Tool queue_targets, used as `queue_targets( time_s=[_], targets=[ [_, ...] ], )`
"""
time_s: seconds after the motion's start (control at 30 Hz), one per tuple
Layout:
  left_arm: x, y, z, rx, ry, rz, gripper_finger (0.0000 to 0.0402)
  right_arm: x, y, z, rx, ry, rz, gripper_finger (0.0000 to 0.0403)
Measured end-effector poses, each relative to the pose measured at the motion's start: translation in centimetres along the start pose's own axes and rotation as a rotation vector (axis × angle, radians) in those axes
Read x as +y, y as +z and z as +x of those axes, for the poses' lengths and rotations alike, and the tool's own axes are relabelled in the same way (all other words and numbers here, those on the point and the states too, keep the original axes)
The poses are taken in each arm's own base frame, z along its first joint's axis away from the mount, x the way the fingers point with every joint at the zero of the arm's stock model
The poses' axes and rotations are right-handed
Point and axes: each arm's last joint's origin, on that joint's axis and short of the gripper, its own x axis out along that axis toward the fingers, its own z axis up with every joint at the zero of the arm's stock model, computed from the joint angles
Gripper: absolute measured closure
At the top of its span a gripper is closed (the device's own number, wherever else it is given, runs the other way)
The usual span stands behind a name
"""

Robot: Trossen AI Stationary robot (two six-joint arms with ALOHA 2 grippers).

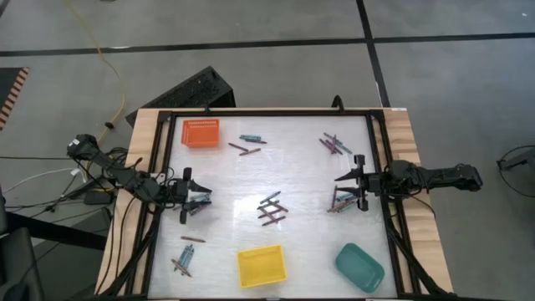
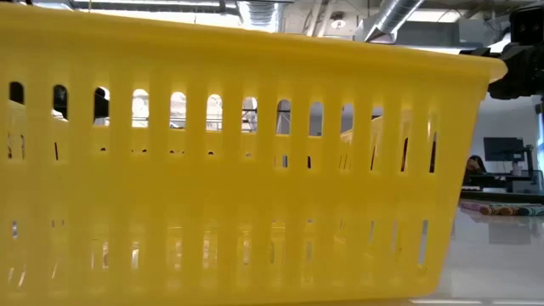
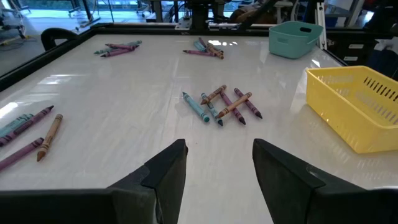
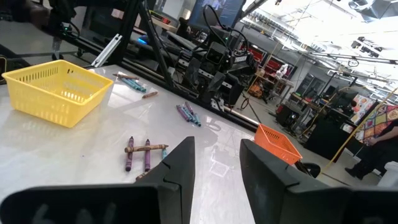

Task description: Sort crayons

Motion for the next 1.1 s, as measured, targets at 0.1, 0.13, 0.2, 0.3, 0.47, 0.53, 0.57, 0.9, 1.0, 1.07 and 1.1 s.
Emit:
queue_targets(
  time_s=[0.1, 0.13, 0.2, 0.3, 0.47, 0.53, 0.57, 0.9, 1.0, 1.07, 1.1],
  targets=[
    [0.00, 0.00, 0.00, 0.000, 0.000, 0.000, 0.0227, 0.00, 0.00, 0.00, 0.000, 0.000, 0.000, 0.0270],
    [0.00, 0.00, 0.00, 0.000, 0.000, 0.000, 0.0227, 0.00, 0.00, 0.00, 0.000, 0.000, 0.000, 0.0270],
    [0.00, 0.00, 0.00, 0.000, 0.000, 0.001, 0.0227, 0.00, 0.00, 0.00, 0.000, 0.000, 0.000, 0.0270],
    [0.00, -0.01, 0.00, 0.000, 0.000, 0.001, 0.0227, 0.00, 0.00, 0.00, 0.000, 0.000, 0.000, 0.0270],
    [0.00, 0.00, 0.00, 0.000, 0.000, 0.000, 0.0227, 0.00, 0.00, 0.00, 0.000, 0.000, 0.000, 0.0270],
    [0.00, 0.00, 0.00, 0.000, 0.000, 0.000, 0.0227, 0.00, 0.00, 0.00, 0.000, 0.000, 0.000, 0.0270],
    [0.00, -0.02, 0.00, 0.001, 0.000, 0.000, 0.0227, 0.00, 0.00, 0.00, 0.000, 0.000, 0.000, 0.0270],
    [0.00, 0.00, 0.00, 0.000, 0.000, 0.000, 0.0227, -0.08, 0.11, 0.00, -0.010, -0.013, 0.000, 0.0270],
    [0.00, -0.01, 0.00, 0.000, 0.000, 0.000, 0.0227, -0.14, 0.18, 0.00, -0.015, -0.025, 0.000, 0.0270],
    [0.00, 0.00, 0.00, 0.000, 0.000, 0.000, 0.0227, -0.17, 0.19, 0.00, -0.015, -0.029, -0.003, 0.0270],
    [0.00, 0.00, 0.00, 0.000, 0.000, 0.000, 0.0227, -0.17, 0.20, 0.00, -0.015, -0.031, -0.015, 0.0270]
  ],
)
